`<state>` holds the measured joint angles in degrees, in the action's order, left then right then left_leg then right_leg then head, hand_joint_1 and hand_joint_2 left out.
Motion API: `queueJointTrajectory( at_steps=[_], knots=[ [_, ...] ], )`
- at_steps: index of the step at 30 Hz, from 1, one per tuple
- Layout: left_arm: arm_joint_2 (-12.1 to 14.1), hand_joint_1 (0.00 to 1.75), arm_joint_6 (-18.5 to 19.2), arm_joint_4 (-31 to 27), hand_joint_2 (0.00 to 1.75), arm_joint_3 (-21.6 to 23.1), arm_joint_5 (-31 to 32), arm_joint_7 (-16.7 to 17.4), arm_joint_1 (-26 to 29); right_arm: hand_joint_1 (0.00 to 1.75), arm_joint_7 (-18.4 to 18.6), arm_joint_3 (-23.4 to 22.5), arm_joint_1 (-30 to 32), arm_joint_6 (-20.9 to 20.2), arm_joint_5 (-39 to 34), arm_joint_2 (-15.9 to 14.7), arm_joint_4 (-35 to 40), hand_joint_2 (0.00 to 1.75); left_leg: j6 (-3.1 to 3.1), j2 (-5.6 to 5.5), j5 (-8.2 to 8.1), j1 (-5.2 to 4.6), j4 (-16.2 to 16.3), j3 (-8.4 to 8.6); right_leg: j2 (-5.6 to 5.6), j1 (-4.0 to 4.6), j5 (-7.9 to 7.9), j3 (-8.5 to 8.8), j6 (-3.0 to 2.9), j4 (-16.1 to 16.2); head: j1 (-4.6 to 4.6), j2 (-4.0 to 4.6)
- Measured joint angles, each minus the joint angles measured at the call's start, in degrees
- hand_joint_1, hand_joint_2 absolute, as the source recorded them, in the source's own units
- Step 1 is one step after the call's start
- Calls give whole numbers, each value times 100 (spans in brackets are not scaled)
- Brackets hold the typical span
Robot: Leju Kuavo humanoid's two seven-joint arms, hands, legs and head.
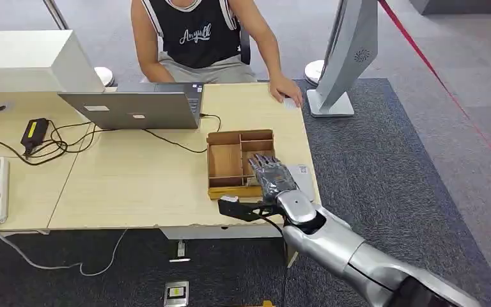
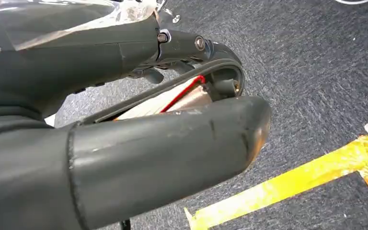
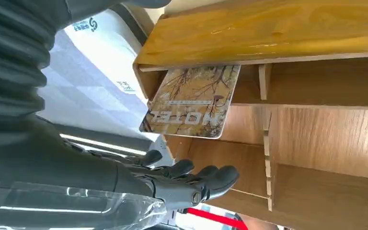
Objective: Pass the card to the sensor for recognition and then transmit it.
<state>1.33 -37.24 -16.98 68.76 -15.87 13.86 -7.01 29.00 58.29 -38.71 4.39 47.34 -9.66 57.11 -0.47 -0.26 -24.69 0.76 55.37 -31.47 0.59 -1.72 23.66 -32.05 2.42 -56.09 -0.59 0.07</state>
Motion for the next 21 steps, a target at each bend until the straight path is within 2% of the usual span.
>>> queueJointTrajectory(
  at_steps=[2, 12, 14, 15, 21],
  knots=[
    [0, 0, 0, 0, 0, 0, 0, 0, 0, 26, -9, -4, -4, 37, 4, 11, -29, 175, 0, 0, 0, 0, 0, 0, 0, 0, 0, 0, 0, 0, 0, 2],
    [0, 0, -7, 0, 0, 0, 0, -9, 4, 26, -55, -50, -8, 203, 2, 63, -142, 175, 0, 0, 0, 0, 0, 0, 0, 0, 0, 0, 0, 0, -2, 0],
    [0, 0, -7, 2, 0, 0, 0, -11, 4, 162, -55, -52, -10, 203, 2, 77, -166, 175, 0, 0, 0, 0, 0, 0, 0, 0, 0, 0, 0, 0, 0, 0],
    [0, 0, -7, 2, 0, 0, 0, -11, 4, 175, -57, -52, -11, 205, 2, 81, -173, 175, 0, 0, 0, 0, 0, 0, 0, 0, 0, 0, 0, 0, 0, 0],
    [-2, 0, -7, 2, 0, 0, 2, -17, 6, 175, -72, -59, -26, 332, 9, 96, -223, 175, 0, 0, 0, 0, 0, 0, 0, 0, 0, 0, 0, 0, 0, 0]
  ],
)
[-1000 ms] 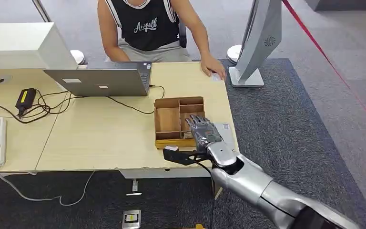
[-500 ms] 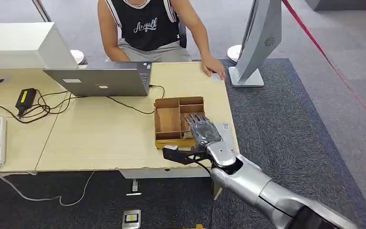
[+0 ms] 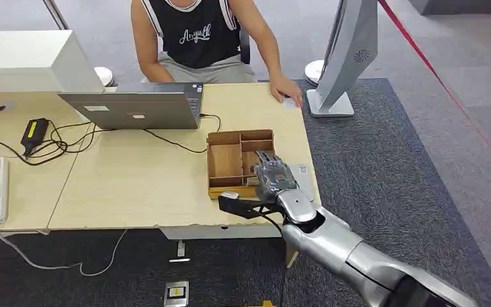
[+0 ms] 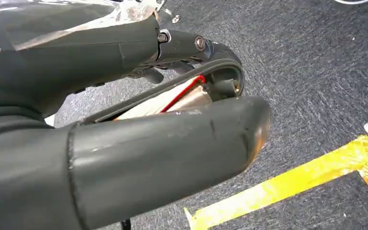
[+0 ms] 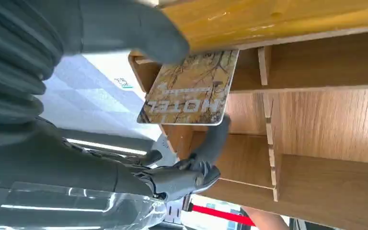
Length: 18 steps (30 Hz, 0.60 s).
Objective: Pass the card to the sensor for recognition and then transmit it.
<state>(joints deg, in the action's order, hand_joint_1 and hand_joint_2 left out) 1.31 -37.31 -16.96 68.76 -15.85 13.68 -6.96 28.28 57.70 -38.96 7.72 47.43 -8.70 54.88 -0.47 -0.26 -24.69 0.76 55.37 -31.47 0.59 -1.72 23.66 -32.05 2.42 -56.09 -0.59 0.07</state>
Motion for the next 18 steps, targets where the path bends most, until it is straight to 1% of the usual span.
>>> queueJointTrajectory(
  at_steps=[2, 17, 18],
  knots=[
    [0, 0, 0, 0, 0, 0, 2, 0, 0, 173, -2, -2, -10, 15, -2, 0, -20, 175, 0, 0, 0, 0, 0, 0, 0, 0, 0, 0, 0, 0, 0, 2],
    [-9, 0, 2, 0, 0, 0, 35, 17, -3, 175, -2, -83, 14, 24, -39, -28, -107, 175, 0, 0, 0, 0, 0, 2, 0, 0, 0, -1, 0, 0, 0, 0],
    [-9, 0, 2, 0, 0, 0, 35, 17, -3, 171, -2, -85, 16, 24, -39, -31, -107, 175, 0, 1, 0, 0, 0, 2, 0, 0, 0, 0, 0, 0, 0, 0]
  ],
)
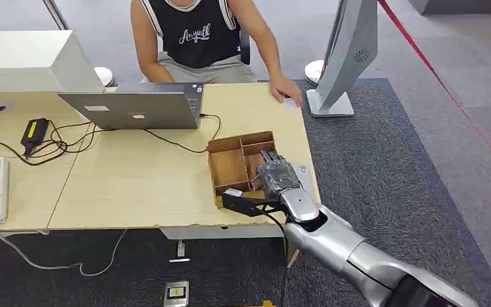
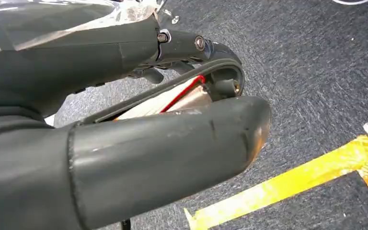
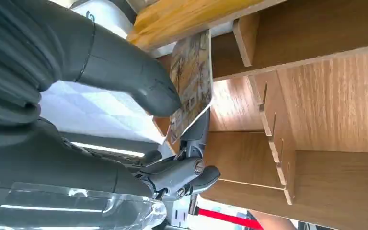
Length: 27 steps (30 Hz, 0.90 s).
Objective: Pass the card to the sensor for recognition and then transmit it.
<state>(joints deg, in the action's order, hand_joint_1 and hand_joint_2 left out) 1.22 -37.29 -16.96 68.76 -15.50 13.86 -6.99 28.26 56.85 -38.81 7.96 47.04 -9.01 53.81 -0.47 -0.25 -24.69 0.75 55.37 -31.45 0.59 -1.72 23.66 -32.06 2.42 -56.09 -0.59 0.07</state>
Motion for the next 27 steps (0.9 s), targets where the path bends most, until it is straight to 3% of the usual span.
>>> queueJointTrajectory(
  at_steps=[18, 27],
  knots=[
    [-9, 0, 0, 0, 0, 0, 26, -24, -4, 175, 55, -68, -15, 380, 173, 13, 57, 175, 0, 0, 0, 0, 0, 0, 0, 0, 0, 0, 0, -1, 0, 0],
    [-9, 0, 0, 0, 0, 0, 74, -87, -3, 175, 260, -258, -216, 605, 273, -33, 387, 175, 0, 0, 1, 0, 1, 0, 0, 0, -2, 1, -1, -1, -2, 2]
  ],
)
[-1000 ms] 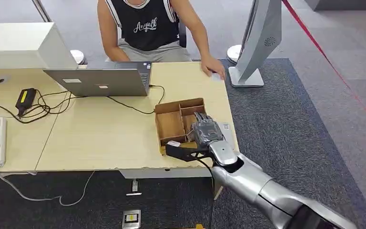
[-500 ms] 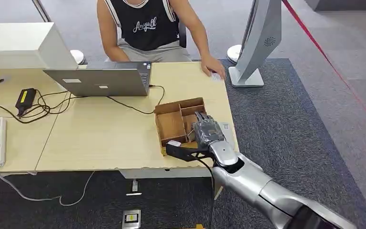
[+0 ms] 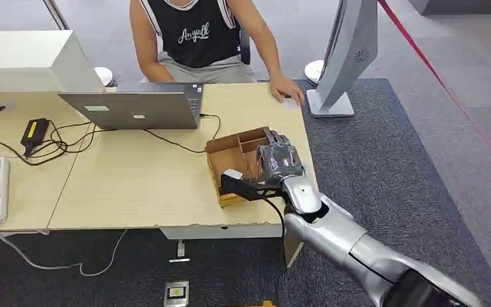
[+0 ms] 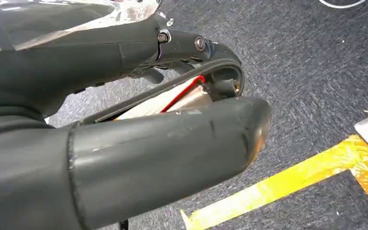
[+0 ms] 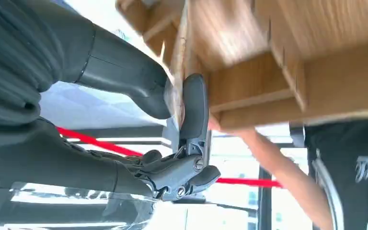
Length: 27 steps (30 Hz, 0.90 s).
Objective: Pass the card to the sensor for recognition and then transmit it.
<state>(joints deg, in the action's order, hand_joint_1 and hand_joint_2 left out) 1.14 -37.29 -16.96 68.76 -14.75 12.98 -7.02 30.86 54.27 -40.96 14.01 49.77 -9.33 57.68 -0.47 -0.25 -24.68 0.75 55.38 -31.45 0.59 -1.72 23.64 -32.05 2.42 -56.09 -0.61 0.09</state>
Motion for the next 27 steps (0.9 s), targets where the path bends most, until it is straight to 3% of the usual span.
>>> queueJointTrajectory(
  at_steps=[6, 17, 27],
  knots=[
    [0, 0, 7, 0, 0, 0, 37, 0, -6, 175, 186, -186, -263, -22, 131, -153, 393, 175, 0, 0, 0, 0, 0, 1, 0, 0, 0, 0, 0, 0, 0, 0],
    [0, 0, 11, 0, 0, 0, 22, -20, -12, 175, 184, -323, -467, -66, 184, -280, 798, 175, 0, 0, 0, 0, 0, -1, 0, 0, 0, -1, 0, -1, 0, -2],
    [0, 0, 28, 0, 0, 0, 22, -35, -18, 175, -13, -240, -947, -459, 271, 4, 842, 175, 0, 0, 0, 1, -1, -2, 0, 1, 0, 0, -1, -3, 0, 0]
  ],
)
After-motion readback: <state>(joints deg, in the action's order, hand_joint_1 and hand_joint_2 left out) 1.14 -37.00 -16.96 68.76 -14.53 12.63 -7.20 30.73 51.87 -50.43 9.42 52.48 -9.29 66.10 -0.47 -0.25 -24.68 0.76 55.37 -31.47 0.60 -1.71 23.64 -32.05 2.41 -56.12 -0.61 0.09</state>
